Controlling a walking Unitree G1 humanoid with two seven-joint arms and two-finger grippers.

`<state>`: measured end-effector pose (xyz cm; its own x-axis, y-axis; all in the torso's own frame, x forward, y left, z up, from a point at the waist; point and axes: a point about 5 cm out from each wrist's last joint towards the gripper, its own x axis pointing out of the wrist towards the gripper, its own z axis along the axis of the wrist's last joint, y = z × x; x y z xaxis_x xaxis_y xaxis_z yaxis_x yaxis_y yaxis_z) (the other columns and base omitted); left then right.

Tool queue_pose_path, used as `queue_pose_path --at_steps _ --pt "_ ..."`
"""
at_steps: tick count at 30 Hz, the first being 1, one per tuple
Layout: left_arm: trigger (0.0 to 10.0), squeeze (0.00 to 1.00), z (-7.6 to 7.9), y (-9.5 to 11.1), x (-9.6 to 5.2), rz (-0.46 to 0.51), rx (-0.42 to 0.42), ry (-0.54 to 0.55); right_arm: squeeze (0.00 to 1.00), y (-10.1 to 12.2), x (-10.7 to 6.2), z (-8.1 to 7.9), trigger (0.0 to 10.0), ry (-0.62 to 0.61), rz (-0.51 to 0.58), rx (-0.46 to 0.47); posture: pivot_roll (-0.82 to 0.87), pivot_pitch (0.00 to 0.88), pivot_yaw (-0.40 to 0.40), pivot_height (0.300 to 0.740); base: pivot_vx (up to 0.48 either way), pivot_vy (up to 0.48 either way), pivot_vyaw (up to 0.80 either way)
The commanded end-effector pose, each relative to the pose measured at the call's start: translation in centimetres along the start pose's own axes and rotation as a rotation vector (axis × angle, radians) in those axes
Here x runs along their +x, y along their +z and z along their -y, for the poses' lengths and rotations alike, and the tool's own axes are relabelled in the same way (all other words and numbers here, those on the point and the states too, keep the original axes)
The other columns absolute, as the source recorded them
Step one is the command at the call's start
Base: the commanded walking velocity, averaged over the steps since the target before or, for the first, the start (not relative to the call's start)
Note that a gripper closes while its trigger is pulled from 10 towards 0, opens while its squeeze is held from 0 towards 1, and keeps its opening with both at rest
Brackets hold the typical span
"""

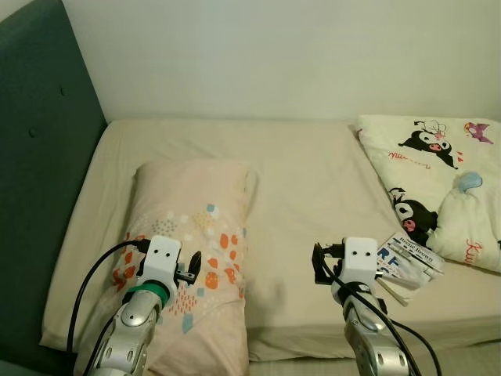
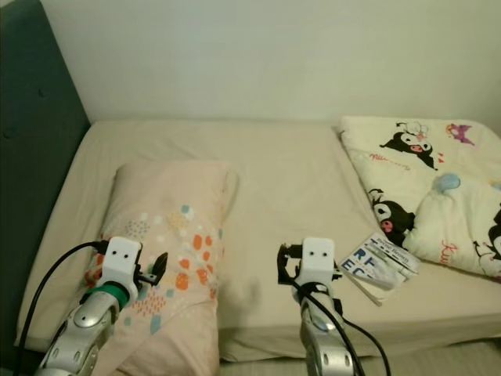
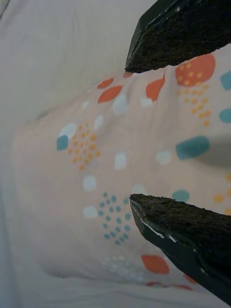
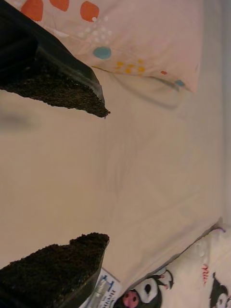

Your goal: Clean up the room

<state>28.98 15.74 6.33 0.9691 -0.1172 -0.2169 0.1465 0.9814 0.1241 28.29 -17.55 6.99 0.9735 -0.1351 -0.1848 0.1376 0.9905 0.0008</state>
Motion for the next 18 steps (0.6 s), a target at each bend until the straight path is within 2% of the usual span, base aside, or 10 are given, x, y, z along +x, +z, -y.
queue_pose_path --at_steps 1,5,10,15,18 --pt "10.0 0.0 -0.1 -0.1 -0.2 -0.005 0.003 -0.001 0.0 -0.4 -0.3 0.4 10.0 -0.012 -0.019 0.024 0.06 0.021 0.004 0.74 0.0 0.0 0.0" --pt "10.0 0.0 -0.4 0.1 -0.1 0.012 0.029 0.013 0.0 -0.9 -0.9 0.9 10.0 -0.038 -0.035 0.07 0.06 0.032 0.013 0.74 0.0 0.0 0.0" --pt "10.0 0.0 -0.3 0.4 0.3 0.013 0.008 0.017 0.0 -1.0 -0.9 1.1 10.0 -0.016 -0.042 0.065 0.06 0.039 0.025 0.74 0.0 0.0 0.0" --pt "10.0 0.0 0.2 0.7 0.7 0.016 -0.011 0.021 0.0 -2.2 -0.7 1.0 10.0 -0.009 -0.134 0.044 0.06 0.04 0.023 0.74 0.0 0.0 0.0" --pt "10.0 0.0 0.4 0.7 0.7 0.011 0.001 0.018 0.0 -2.0 -0.9 1.1 10.0 -0.024 -0.121 0.048 0.06 0.046 0.021 0.74 0.0 0.0 0.0"
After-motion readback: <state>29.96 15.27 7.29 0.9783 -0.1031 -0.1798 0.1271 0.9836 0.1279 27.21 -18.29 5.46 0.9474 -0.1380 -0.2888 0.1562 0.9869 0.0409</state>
